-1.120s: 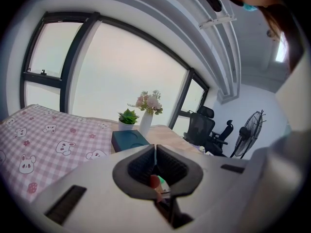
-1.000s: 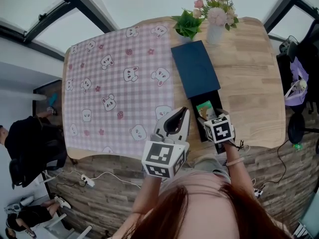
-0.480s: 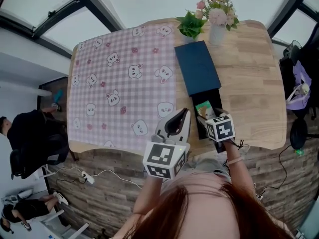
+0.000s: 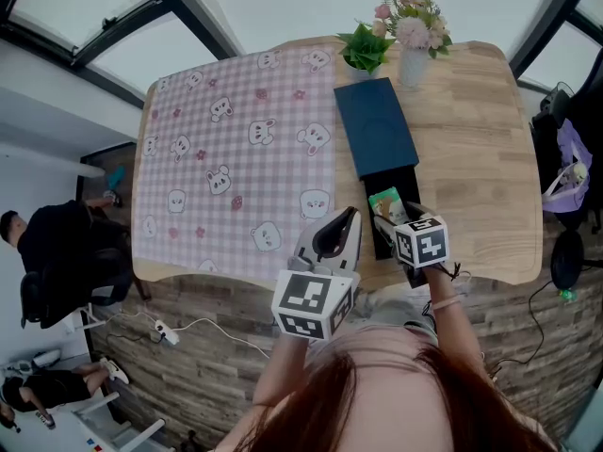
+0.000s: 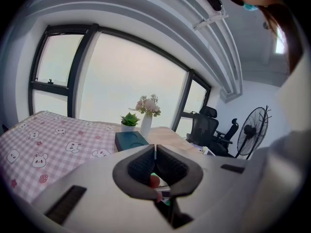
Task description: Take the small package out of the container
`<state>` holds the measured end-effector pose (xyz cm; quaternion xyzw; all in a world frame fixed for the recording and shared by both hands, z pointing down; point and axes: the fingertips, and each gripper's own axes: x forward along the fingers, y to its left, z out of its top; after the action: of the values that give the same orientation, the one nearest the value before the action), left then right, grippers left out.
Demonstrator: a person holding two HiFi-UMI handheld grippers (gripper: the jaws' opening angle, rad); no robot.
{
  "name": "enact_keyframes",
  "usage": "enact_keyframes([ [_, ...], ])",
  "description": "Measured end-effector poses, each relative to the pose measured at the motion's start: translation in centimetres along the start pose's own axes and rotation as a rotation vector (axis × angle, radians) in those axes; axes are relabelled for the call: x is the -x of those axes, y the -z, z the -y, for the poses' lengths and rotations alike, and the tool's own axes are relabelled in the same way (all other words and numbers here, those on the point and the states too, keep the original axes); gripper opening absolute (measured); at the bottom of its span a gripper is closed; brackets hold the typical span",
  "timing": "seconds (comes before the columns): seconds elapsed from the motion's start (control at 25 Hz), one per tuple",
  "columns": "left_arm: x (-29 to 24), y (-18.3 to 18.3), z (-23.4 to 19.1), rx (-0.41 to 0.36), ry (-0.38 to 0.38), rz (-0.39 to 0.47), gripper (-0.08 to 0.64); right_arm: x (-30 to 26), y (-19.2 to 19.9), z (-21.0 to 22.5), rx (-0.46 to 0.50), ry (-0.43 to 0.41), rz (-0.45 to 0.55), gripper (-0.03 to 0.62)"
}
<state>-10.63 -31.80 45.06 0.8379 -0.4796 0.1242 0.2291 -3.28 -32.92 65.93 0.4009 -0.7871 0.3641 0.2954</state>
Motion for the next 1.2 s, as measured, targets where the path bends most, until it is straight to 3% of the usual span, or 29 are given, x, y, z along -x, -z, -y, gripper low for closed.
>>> enact_keyframes([
  [0.76, 2.7, 0.0, 2.4, -0.017, -0.081, 0.053, 0.017, 4.8, -1.3, -0.6, 0.102, 0.006, 0.126, 0.322],
  [1.2, 4.1, -0.4, 5.5, -0.041, -0.126, 0.132, 0.017, 9.5, -1.4, -0.3, 0.195, 0.017, 0.238, 0.321],
])
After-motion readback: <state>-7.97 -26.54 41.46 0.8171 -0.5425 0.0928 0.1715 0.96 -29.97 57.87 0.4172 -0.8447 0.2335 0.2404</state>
